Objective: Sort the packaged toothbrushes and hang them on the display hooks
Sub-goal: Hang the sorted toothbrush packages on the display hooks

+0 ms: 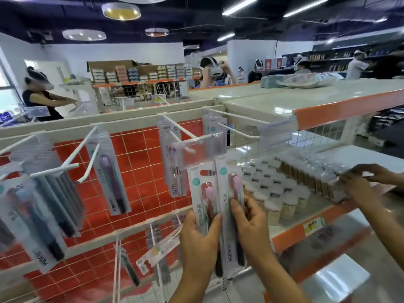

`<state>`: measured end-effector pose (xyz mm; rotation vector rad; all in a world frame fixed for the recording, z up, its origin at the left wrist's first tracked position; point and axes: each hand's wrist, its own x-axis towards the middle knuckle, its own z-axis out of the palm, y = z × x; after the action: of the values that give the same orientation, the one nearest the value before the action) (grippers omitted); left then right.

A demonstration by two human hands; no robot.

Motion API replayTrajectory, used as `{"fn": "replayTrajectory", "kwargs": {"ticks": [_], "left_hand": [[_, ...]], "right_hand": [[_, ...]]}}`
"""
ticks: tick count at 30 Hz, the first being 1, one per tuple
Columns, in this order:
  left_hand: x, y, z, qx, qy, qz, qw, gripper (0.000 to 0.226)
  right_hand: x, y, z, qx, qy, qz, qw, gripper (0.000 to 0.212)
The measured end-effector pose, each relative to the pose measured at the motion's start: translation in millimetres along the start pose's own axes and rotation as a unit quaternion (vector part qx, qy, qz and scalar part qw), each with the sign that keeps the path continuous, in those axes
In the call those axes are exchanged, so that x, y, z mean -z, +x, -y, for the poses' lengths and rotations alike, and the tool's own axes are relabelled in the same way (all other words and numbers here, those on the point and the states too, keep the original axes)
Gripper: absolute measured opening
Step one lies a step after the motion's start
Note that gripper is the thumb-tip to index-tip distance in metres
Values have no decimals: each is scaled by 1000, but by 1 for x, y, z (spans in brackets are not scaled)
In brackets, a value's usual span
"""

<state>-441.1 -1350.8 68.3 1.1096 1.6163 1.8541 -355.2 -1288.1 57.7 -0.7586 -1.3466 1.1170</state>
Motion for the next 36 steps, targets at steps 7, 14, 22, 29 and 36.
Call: {"fn": "replayTrajectory", "kwargs": {"ticks": [7, 14, 22, 29, 36], "left_hand": [[-4, -10, -12, 1, -32, 23, 999, 31], [-24, -3, -19, 9, -44, 4, 999, 24], [-52, 1, -15, 22, -53, -26, 998, 25], [-64, 8, -7, 32, -56, -54, 996, 26], [-66, 14, 1, 47, -45, -82, 994, 31]], "right_hand": [[7, -9, 14, 15, 7, -6, 1000, 28], [29, 12, 27, 40, 9, -23, 999, 26], [52, 43, 31, 35, 7, 6, 999, 23], [53, 64, 16, 41, -12, 32, 999, 30], [30, 109, -6, -10, -57, 84, 995, 35]]}}
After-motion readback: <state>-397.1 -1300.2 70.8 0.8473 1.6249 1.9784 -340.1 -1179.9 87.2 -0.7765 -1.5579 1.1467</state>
